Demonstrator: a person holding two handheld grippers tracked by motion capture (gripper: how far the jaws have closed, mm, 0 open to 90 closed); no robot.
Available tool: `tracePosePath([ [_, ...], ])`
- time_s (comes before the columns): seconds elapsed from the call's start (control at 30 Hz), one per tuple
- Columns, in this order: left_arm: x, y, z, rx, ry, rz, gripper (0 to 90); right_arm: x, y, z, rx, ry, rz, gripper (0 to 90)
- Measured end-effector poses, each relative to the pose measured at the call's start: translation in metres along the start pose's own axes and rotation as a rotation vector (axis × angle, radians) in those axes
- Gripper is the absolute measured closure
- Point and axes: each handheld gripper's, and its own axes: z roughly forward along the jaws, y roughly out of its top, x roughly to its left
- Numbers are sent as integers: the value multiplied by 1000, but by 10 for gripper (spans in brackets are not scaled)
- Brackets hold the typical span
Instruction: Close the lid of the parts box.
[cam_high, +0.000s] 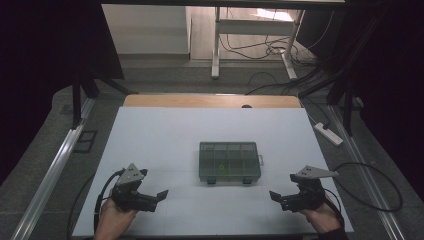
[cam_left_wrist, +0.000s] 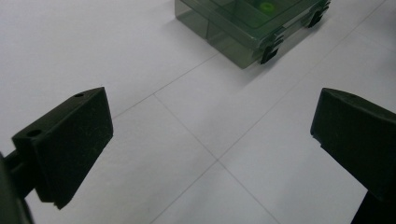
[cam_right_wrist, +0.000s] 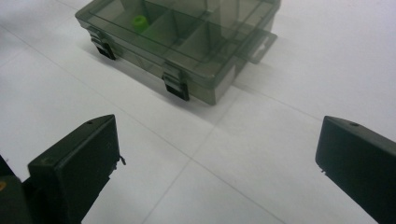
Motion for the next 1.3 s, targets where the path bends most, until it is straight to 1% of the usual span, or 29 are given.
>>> tracePosePath([
  [0.07, 0, -3, -4, 1, 11, -4, 0, 0, -3, -3, 4, -10, 3, 0],
  [0.23, 2, -10, -15, 1, 41, -32, 0, -1, -10, -9, 8, -40, 19, 0],
  [0.33, 4, -16, -22, -1, 57, -50, 0, -1, -13, -13, 11, -44, 28, 0],
  [0.37, 4, -16, -22, -1, 57, -50, 0, -1, -13, -13, 11, -44, 28, 0],
  [0.47, 5, -22, -29, -5, 70, -66, 0, -1, -18, -16, 29, -52, 29, 0],
  [0.53, 5, -25, -33, -6, 80, -68, 0, 0, -20, -18, 35, -58, 31, 0],
  [0.67, 5, -30, -37, -11, 86, -78, 0, 0, -23, -21, 40, -70, 35, 0],
  [0.87, 5, -37, -43, -2, 108, -83, 0, -2, -28, -26, 57, -90, 46, 0],
  [1.03, 4, -41, -46, 14, 121, -83, 0, -3, -31, -29, 62, -101, 57, 0],
  [1.13, 4, -42, -49, 10, 130, -85, 0, -3, -33, -32, 56, -109, 67, 0],
  [1.23, 4, -44, -52, 9, 141, -95, 0, -3, -34, -34, 53, -115, 70, 0],
  [1.3, 5, -44, -52, 20, 143, -110, 0, -2, -35, -36, 55, -119, 74, 0],
])
